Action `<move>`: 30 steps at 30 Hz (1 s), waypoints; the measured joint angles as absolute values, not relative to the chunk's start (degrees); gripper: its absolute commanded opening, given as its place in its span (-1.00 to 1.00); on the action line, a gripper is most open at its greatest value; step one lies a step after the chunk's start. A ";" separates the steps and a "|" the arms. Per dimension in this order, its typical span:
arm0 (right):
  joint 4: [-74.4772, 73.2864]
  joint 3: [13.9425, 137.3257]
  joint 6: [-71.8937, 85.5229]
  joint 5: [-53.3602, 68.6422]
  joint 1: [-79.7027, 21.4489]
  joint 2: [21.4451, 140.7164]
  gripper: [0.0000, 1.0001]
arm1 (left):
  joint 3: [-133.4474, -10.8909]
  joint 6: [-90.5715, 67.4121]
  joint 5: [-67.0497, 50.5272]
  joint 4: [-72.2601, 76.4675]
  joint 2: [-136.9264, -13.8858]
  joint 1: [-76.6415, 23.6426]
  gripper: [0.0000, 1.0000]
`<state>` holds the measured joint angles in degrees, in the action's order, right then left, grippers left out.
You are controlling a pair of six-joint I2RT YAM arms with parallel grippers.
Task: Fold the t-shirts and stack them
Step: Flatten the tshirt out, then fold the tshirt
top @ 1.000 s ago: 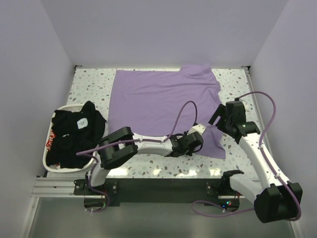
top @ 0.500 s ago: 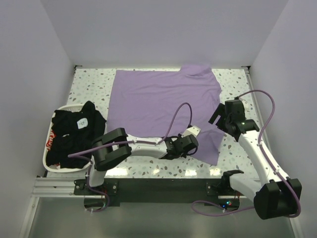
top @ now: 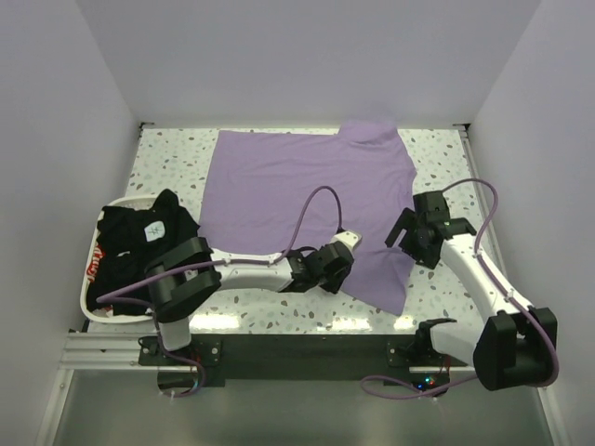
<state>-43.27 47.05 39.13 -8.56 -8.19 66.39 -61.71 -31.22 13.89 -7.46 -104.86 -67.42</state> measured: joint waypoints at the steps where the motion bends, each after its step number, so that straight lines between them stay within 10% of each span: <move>1: -43.07 46.41 39.42 -7.51 -8.19 66.57 0.74 | -61.12 -31.44 13.08 -7.18 -103.94 -66.81 -0.16; 19: -43.29 37.47 44.40 1.26 -18.72 62.85 0.52 | -40.38 -54.74 17.47 -20.69 -70.06 -35.83 -0.01; 30: -41.15 37.32 45.41 1.69 -22.24 65.52 0.52 | -36.75 -62.50 22.48 -29.02 -71.13 -18.96 -0.07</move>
<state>-41.15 37.32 45.41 1.69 -22.24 65.52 -36.75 -62.50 22.48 -29.02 -71.13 -18.96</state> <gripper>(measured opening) 0.763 0.467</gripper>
